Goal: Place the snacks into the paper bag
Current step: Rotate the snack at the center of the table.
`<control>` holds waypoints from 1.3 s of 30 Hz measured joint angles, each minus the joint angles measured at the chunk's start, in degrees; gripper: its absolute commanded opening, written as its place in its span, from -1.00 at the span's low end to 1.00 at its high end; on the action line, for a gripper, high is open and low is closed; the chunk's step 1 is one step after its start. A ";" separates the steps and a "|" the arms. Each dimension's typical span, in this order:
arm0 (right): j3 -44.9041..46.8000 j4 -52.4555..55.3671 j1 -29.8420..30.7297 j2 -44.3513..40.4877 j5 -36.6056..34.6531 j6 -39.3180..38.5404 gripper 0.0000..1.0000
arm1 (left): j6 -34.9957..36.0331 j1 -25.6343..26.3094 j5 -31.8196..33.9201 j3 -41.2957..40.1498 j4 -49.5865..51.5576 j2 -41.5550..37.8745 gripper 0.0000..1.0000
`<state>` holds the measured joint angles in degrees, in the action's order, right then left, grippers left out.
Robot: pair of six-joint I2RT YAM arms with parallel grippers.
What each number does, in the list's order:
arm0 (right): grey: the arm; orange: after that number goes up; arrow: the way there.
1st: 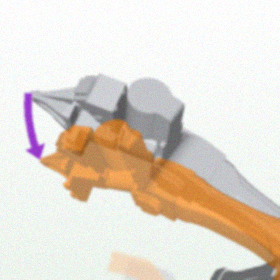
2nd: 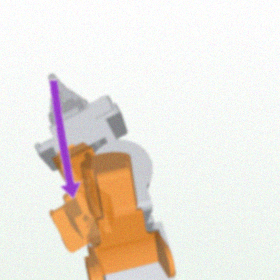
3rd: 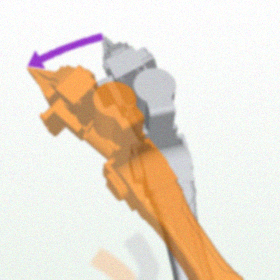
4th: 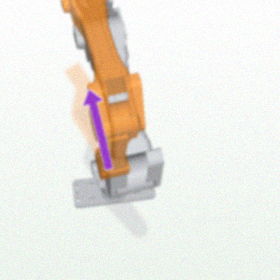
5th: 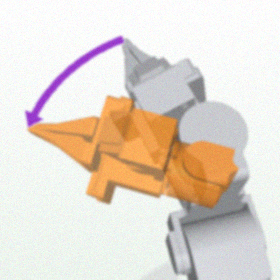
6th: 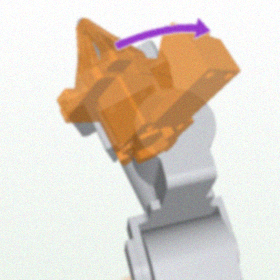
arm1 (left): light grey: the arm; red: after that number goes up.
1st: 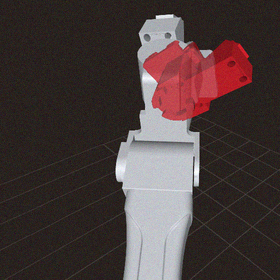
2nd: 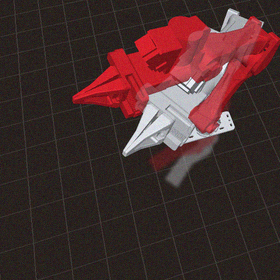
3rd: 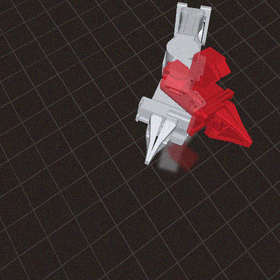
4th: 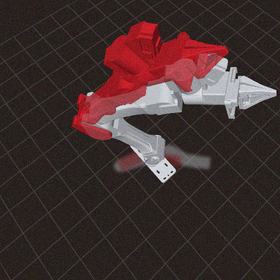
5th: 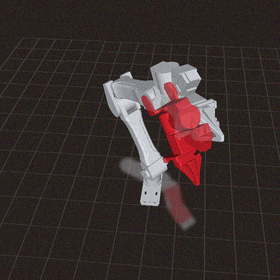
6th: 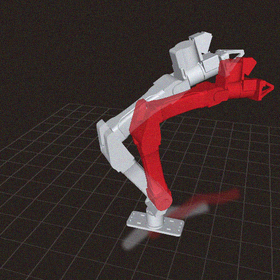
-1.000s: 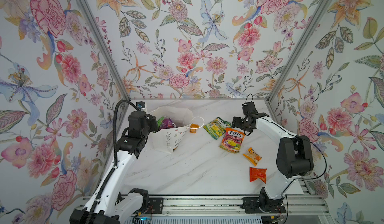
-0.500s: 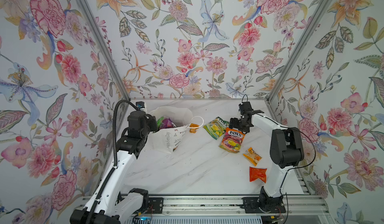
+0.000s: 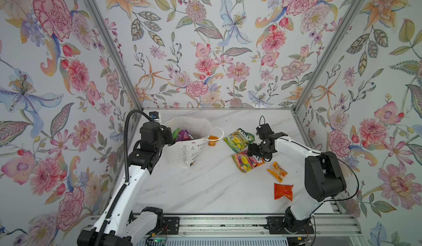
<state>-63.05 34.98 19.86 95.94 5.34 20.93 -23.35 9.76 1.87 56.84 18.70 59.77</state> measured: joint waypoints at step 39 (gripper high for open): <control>15.19 -13.90 -7.93 -3.26 25.64 4.81 -0.07 | 0.00 0.00 -0.02 -0.22 -0.42 0.00 -1.00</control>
<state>-47.86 21.08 11.92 92.68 30.98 25.74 -23.35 9.76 1.85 56.62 18.28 59.77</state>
